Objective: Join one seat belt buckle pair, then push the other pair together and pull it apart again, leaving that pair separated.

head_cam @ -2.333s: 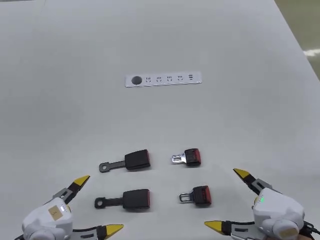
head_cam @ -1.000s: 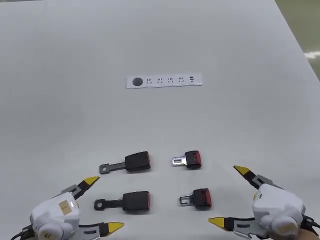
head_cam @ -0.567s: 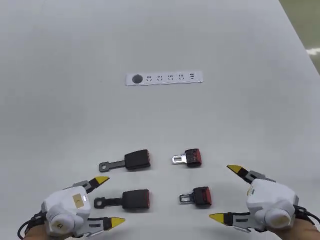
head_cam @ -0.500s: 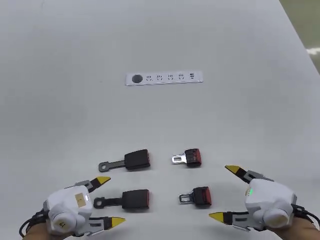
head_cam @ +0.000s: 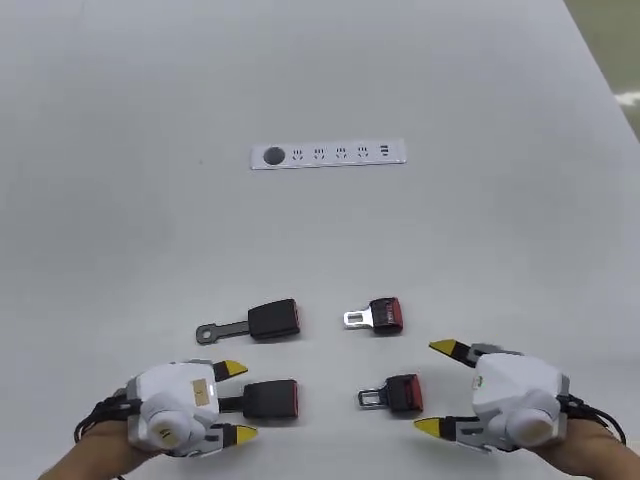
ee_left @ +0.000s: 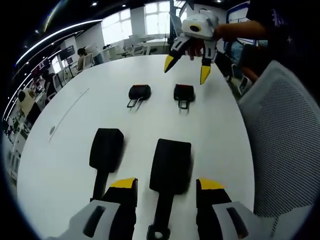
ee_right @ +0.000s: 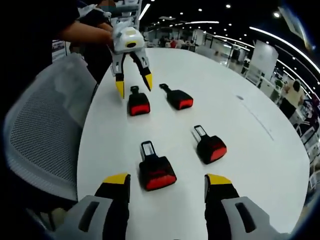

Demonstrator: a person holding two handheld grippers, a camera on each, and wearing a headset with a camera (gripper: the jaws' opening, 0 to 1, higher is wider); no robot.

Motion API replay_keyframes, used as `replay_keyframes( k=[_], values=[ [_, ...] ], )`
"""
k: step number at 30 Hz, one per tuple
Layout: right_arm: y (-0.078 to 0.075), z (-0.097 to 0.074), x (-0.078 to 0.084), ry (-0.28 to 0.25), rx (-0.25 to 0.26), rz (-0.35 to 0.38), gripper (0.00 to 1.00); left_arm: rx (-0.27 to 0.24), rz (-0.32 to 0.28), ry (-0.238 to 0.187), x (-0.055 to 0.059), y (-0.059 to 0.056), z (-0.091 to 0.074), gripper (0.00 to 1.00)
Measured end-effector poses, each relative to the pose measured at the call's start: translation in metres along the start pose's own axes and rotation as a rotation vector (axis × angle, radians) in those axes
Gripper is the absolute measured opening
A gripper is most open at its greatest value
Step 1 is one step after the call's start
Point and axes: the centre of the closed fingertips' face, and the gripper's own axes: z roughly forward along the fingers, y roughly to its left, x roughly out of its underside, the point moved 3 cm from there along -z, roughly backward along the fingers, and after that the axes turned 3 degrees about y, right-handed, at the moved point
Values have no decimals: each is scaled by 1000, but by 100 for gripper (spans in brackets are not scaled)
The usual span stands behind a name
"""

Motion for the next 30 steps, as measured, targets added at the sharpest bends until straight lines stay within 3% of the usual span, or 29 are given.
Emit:
replay_keyframes(
  k=[11, 18, 30],
  values=[
    [4, 16, 6, 38, -61, -36, 39, 54, 63, 66, 7, -1, 13, 40],
    [9, 22, 8, 52, -101, -64, 37, 76, 81, 94, 11, -3, 16, 35],
    [12, 29, 9, 58, -121, -127, 31, 90, 89, 76, 10, -1, 16, 32]
  ],
)
